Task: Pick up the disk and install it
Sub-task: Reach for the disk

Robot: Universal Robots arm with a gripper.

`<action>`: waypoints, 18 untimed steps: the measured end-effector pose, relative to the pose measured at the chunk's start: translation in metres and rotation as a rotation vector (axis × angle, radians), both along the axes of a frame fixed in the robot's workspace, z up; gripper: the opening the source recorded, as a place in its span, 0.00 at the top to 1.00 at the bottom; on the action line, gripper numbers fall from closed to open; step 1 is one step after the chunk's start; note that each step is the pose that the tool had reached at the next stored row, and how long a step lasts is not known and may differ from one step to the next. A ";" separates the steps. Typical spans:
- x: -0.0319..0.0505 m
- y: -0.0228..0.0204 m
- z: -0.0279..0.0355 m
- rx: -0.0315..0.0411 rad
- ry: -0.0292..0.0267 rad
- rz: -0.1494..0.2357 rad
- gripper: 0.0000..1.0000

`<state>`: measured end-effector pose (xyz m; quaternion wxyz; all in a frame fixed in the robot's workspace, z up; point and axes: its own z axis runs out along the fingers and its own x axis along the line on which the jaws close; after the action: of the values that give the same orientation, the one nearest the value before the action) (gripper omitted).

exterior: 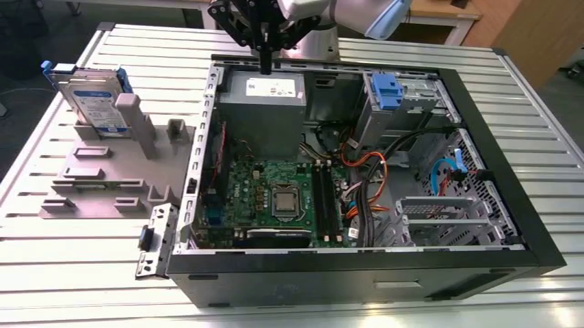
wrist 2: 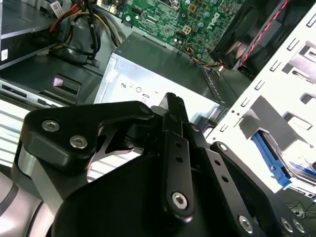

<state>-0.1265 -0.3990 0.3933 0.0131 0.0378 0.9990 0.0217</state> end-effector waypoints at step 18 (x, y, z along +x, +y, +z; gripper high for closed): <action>-0.0102 0.0000 -0.0008 0.0000 0.0000 0.000 0.89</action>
<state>-0.1367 -0.3989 0.3924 0.0131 0.0379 0.9990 0.0217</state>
